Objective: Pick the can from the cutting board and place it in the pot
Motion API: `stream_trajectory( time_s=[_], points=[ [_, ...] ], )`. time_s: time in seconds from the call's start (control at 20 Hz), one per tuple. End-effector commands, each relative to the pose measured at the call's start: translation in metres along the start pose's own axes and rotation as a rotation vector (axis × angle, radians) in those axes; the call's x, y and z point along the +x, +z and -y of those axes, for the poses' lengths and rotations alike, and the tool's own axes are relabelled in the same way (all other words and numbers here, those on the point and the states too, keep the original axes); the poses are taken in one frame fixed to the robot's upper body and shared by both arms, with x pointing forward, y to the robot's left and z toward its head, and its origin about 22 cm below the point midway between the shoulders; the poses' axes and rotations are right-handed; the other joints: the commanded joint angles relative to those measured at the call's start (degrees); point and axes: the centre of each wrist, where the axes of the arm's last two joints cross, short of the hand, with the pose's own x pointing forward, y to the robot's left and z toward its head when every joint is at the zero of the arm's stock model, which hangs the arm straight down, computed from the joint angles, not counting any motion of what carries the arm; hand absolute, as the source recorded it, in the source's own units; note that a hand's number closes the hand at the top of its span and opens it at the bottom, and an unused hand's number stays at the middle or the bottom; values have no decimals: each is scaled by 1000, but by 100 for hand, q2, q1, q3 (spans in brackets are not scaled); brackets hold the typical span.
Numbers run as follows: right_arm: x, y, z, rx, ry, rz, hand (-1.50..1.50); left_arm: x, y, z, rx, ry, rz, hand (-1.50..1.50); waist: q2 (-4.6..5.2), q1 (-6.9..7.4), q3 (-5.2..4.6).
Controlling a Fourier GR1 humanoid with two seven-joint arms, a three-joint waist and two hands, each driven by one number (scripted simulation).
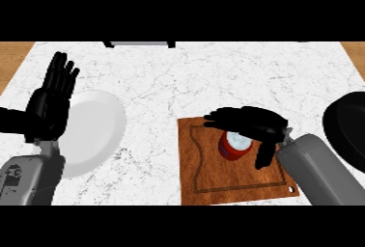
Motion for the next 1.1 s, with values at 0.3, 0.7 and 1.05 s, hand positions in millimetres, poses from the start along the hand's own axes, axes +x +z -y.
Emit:
stream_trajectory(
  time_s=[0.3,0.7,1.05],
  points=[
    [-1,-22,-23,31,-19,59,-150,10,13,10,8,-2,7,0,-5,2,1],
    [23,-38,-64,10,78,216,150,-6,5,-2,2,4,-13,0,-4,-26,1],
    [23,-17,-45,-107,137,173,150,6,4,0,5,7,2,0,-11,-35,1]
  ],
)
